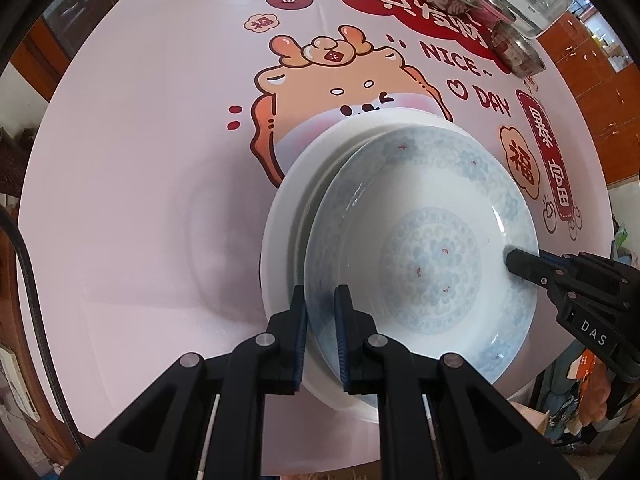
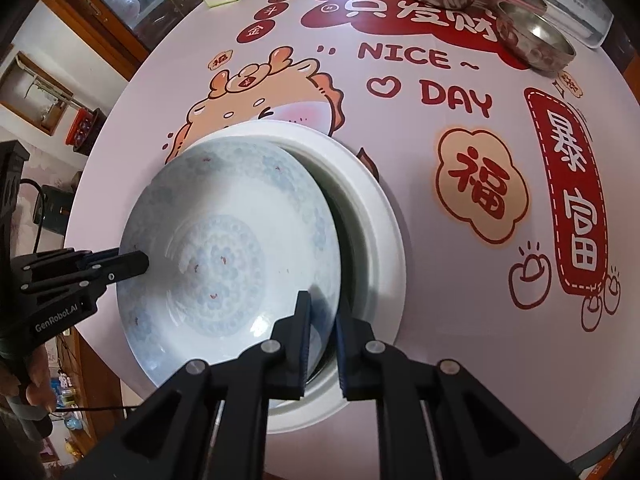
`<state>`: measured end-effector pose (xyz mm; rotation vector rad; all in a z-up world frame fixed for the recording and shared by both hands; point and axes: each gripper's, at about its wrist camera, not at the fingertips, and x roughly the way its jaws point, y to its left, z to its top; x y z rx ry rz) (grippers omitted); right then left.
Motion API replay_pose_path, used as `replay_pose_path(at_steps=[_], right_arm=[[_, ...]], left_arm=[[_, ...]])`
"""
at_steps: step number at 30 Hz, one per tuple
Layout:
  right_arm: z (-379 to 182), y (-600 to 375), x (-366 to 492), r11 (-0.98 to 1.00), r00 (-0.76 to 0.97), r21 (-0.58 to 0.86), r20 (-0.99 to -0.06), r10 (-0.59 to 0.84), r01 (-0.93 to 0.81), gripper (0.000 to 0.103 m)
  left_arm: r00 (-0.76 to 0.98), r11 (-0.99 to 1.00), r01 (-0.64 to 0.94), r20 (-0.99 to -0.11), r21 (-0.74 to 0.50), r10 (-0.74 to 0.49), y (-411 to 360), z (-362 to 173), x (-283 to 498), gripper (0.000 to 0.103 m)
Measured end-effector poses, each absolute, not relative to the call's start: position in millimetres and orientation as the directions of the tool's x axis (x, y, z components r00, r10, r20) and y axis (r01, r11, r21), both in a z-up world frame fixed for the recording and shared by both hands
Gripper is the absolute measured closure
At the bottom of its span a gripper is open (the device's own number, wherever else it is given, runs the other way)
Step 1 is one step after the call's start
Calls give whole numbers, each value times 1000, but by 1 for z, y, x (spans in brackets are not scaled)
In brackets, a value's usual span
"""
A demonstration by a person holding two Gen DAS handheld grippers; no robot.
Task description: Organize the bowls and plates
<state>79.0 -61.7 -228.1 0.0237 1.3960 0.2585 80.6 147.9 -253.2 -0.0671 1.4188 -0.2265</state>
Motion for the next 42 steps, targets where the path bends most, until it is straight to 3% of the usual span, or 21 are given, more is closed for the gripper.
replay_pose_path(at_steps=[5,14,16,18,26,30,35,42], right_arm=[[-229,-57,76,969,131,139,-977,168,-203,90],[-220,-51,74,966,147,55,-985,95,-252,89],[-212,-51,74,963,178,25,-981,75,-268,83],[-204,-52,74,963,199,16,-977,71,-269,70],[-191,-56,64,970,201,31,-976,82,-242,69],[-183,-54,53,971,206,47,-974,97,-233,69],[-165,-56,36,973,234,68,-965,121,-221,69],[-143,-65,12,977,264,103,-952,152,-188,69]], left_arm=[[142,974,141,-970,-179,-199,147,-249,80,91],[189,971,186,-964,-152,-187,141,-232,79,79],[197,971,186,-963,-150,-186,142,-230,78,76],[198,970,188,-962,-152,-189,142,-229,78,76],[239,964,213,-948,-160,-210,137,-203,67,68],[284,957,240,-931,-162,-228,131,-181,57,51],[330,946,266,-905,-184,-269,123,-155,43,49],[376,941,267,-876,-208,-301,113,-134,28,40]])
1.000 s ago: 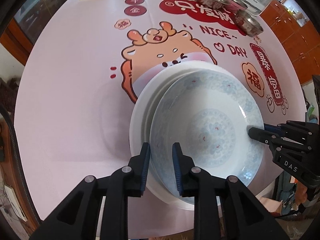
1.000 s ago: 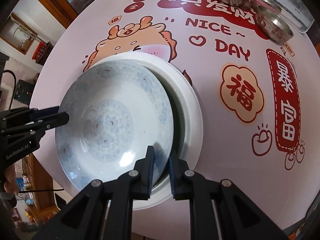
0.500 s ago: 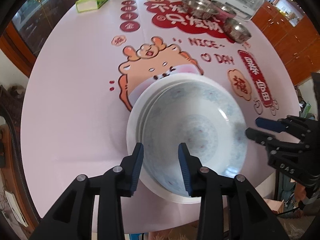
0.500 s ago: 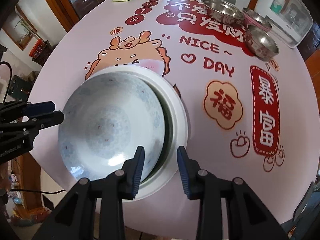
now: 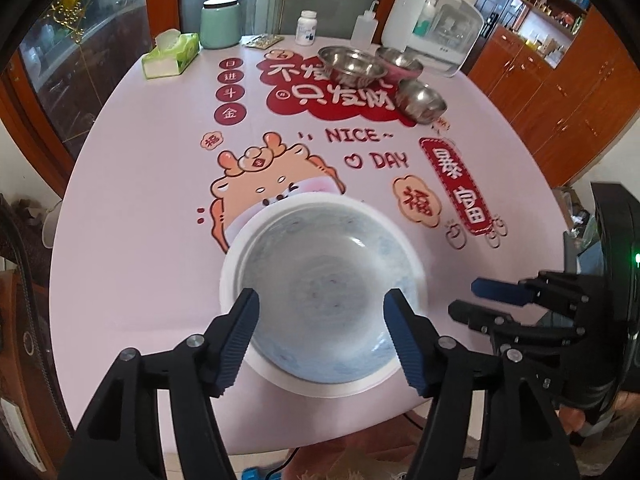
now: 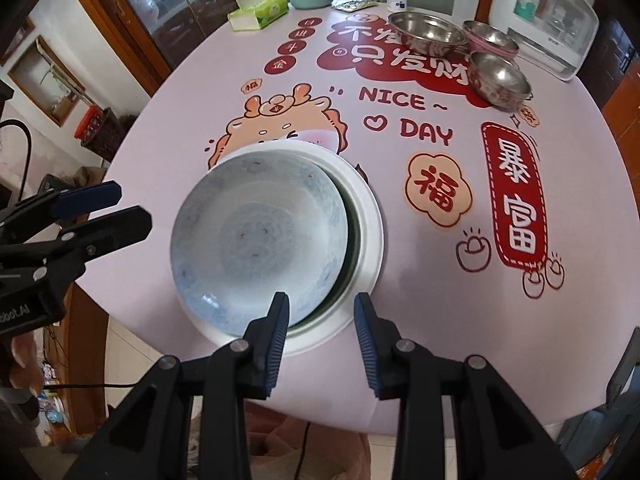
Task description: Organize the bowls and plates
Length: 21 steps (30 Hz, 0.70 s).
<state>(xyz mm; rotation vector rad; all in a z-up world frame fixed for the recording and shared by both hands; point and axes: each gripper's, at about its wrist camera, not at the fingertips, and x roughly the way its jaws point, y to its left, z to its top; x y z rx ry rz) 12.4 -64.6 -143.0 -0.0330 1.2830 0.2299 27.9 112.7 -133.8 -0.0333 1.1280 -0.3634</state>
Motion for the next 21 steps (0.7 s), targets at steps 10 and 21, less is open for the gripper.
replay_pose_path(at_steps=[10,21], right_arm=[[-111,-91,0,978,321,124,-931,174,-169,69],[-63,-145,23,959,384,150,-893,236,-241,69]], left_arm=[[429,936,272,-843,-223,-325,90,-103,18,39],[519,961,204,-812,-185,-266,36,-54,27,39]])
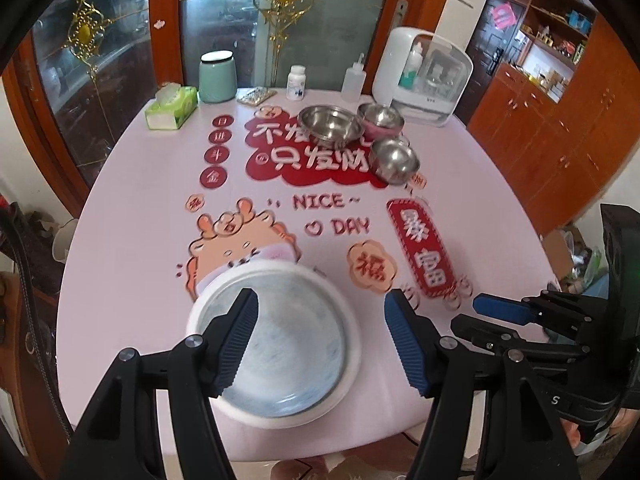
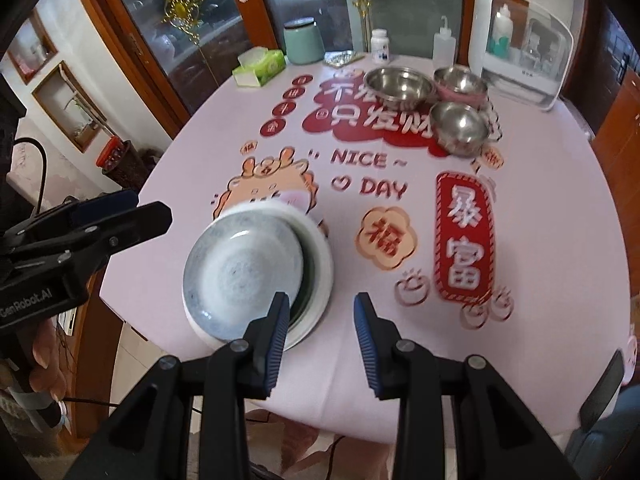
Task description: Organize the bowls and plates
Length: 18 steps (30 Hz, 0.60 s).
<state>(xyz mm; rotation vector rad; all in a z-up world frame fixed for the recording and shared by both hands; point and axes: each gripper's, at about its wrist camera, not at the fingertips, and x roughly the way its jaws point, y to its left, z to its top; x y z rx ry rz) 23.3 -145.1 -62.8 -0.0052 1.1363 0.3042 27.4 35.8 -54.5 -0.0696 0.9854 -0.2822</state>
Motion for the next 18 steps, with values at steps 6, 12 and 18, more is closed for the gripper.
replay_pose_path(at_steps=[6,12,18], right_arm=[[-35,-193,48,945,399,172,-874,277,-280,69],[-4,-234,78,937,444,147,-850,284,-318,69],[24,-267,115,940,476,144,-832,285,-310,69]], left_arm=[[558,973,164,-798,-165,-229,-9,-29,42,38],[590,979,116,-781,-168,-204,-43,0,63,38],[612,984,101,-771,-144,-176,-61,27,91,38]])
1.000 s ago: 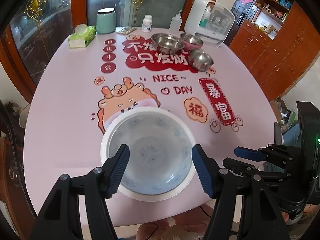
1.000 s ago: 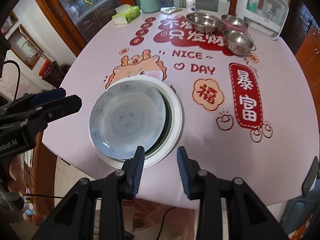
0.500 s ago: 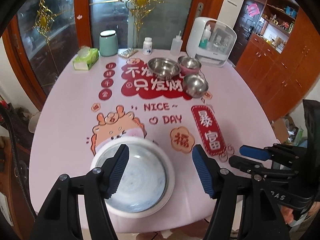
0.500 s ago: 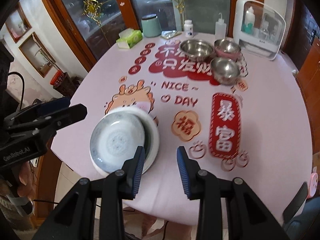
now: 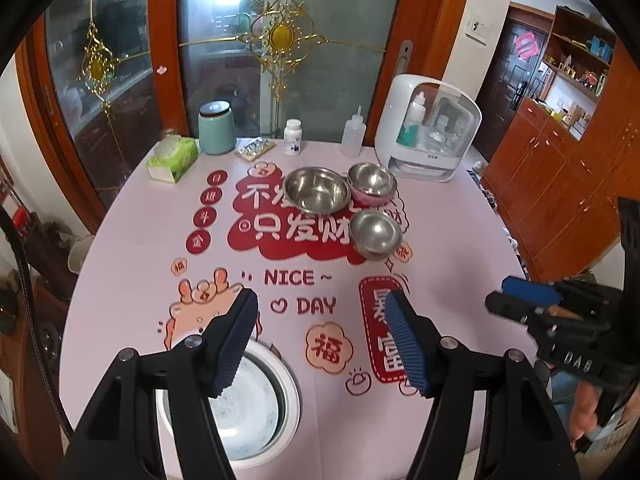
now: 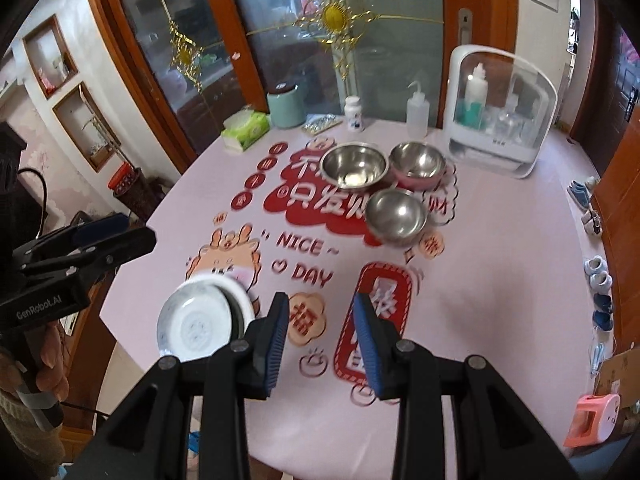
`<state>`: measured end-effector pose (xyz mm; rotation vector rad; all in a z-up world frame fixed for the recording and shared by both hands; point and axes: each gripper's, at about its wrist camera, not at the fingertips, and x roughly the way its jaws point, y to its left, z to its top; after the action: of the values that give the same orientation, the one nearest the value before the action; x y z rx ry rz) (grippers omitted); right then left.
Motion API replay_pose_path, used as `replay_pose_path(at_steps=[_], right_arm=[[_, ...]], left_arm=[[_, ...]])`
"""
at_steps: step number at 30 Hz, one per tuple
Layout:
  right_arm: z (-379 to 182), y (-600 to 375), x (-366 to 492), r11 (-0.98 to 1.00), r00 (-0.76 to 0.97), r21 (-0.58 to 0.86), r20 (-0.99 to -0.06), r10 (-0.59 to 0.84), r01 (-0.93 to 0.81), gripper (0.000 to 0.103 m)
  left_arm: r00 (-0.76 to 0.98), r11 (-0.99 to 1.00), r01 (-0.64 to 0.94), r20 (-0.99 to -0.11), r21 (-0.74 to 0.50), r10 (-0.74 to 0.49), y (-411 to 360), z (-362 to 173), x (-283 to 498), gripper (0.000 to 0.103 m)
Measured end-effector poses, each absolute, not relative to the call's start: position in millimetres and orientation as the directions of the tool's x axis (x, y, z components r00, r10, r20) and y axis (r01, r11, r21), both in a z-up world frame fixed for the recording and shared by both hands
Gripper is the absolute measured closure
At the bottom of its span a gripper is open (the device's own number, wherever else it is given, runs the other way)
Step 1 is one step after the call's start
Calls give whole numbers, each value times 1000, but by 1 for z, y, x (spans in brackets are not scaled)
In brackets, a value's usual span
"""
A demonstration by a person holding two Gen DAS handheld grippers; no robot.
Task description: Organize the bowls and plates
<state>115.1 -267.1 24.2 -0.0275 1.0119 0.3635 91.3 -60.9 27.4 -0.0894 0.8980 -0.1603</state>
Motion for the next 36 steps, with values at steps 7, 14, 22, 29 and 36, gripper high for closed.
replay_pose_path(at_steps=[7,14,22,29,36], right_arm=[[39,-287,167,952,494,148,-827,268,-270,69],[34,-292,227,967,494,131,-840,225,-218,69],[8,-291,301,973,455,150,-864,214,-173,69],[-48,-290,366,963,392,249,-879,271,-107,69],[-114,-279,410,947,312,317,-895,317,-51,69]], left_arm=[[615,988,105,-774,-110,-151,-69,45,133,36],[605,989,130,-784,-76,-140,-75,36,206,35],[548,986,93,-820,-139,-167,-64,-16,301,35],[499,979,11,-847,-204,-182,-60,-80,373,35],[420,965,-69,-885,-252,-201,-58,-156,422,35]])
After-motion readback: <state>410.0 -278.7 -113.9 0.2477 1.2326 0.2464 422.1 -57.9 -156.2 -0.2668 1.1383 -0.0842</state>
